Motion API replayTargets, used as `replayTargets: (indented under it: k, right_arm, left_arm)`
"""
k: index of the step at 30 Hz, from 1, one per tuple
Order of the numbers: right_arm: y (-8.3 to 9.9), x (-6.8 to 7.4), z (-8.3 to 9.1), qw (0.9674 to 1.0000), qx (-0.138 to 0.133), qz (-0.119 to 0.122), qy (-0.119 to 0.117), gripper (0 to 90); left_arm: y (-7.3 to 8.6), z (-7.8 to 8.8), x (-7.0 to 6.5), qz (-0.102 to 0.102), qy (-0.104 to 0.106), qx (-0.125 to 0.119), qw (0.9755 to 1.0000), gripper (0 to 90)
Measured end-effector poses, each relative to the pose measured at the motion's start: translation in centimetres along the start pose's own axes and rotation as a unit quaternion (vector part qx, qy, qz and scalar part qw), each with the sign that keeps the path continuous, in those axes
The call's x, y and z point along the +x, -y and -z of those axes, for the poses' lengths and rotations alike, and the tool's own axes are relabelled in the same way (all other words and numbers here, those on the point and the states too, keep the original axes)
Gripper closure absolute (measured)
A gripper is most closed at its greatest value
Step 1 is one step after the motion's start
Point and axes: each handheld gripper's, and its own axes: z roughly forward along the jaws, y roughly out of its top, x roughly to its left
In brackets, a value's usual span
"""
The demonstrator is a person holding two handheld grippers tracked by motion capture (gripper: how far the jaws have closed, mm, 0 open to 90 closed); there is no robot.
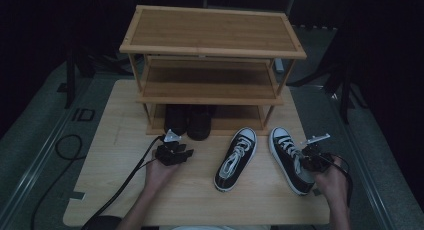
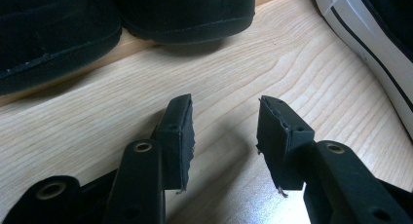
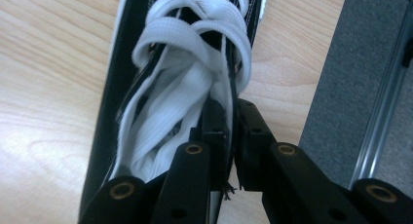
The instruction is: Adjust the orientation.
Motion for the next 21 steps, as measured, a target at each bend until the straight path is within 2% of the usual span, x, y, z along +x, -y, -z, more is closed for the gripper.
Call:
replayTargets:
  k: [4,8,12,13,15,21]
  right_arm:
    - [-0.5,0.0,-0.6,0.9999,0.013,0.003,0.004,85.0]
    - [-0.7,-0.4,-1.2,0.9998,0.017,0.002,-0.007,87.0]
    - [-0.4,-0.9,-1.1,0.9998,0.005,0.000,-0.019,88.1]
    - [-0.3,-1.3,-1.1,0.9995,-0.004,-0.005,-0.030,88.3]
    - [-0.3,-1.4,-1.0,0.9993,-0.007,-0.005,-0.036,88.3]
    - [-0.7,-1.9,-0.1,0.9987,-0.018,0.007,-0.048,88.3]
  left_arm:
    - [0.0,0.0,0.0,0.002,0.001,-0.001,1.0000,57.4]
    - [0.0,0.0,0.0,0.002,0.002,0.000,1.0000,57.4]
    - [0.0,0.0,0.0,0.002,0.002,0.000,1.0000,57.3]
    - [0.0,0.0,0.0,0.003,0.003,0.000,1.0000,57.4]
    - [0.0,0.0,0.0,0.004,0.003,-0.001,1.0000,57.4]
    - [0.0,-0.1,0.0,0.004,0.003,-0.001,1.0000,57.4]
